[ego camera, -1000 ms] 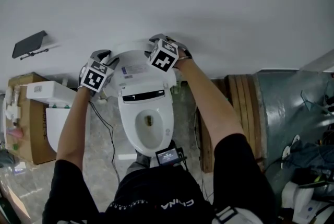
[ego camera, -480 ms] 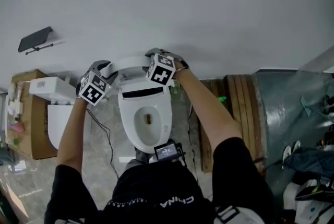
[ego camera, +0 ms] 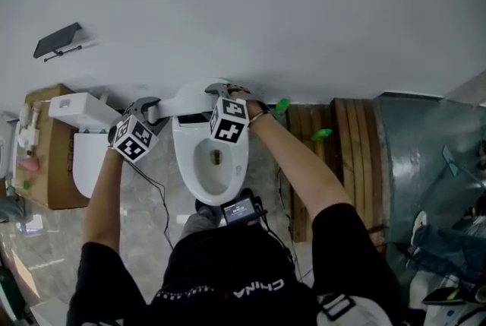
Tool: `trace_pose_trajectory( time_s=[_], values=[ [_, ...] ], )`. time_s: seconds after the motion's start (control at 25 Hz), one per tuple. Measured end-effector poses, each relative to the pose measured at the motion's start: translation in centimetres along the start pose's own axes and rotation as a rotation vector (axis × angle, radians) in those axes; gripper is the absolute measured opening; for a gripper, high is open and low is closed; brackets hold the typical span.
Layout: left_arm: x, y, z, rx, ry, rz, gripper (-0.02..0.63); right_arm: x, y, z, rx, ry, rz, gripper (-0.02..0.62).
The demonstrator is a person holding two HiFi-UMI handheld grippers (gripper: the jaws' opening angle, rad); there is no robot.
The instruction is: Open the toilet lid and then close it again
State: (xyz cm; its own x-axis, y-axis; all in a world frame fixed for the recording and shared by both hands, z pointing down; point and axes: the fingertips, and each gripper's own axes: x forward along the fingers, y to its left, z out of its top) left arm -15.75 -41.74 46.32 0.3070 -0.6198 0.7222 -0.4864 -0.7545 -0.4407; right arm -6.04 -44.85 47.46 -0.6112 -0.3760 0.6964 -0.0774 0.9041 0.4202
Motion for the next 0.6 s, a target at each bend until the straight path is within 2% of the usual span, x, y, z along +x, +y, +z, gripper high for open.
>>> trace_pose_trajectory(
  time_s=[0.2, 0.36, 0.48, 0.6],
  values=[
    [-1.3, -4.8, -1.7, 0.036, 0.02, -0.02, 0.196, -0.9, 5.5, -0.5, -0.014, 0.021, 0.054, 0.219],
    [-2.0, -8.6, -2.8, 0.058, 0.012, -0.041, 0.212, -1.5, 9.4, -1.5, -0.046, 0.078, 0.082, 0.233],
    [-2.4, -11.8, -4.0, 0.079, 0.01, -0.056, 0.221, -1.8, 12.7, -2.4, -0.043, 0.141, 0.081, 0.249],
    [-2.3, -14.4, -4.9, 0.089, -0.014, -0.038, 0.235, -1.8, 15.4, -3.5, -0.04, 0.204, 0.055, 0.258]
  ],
)
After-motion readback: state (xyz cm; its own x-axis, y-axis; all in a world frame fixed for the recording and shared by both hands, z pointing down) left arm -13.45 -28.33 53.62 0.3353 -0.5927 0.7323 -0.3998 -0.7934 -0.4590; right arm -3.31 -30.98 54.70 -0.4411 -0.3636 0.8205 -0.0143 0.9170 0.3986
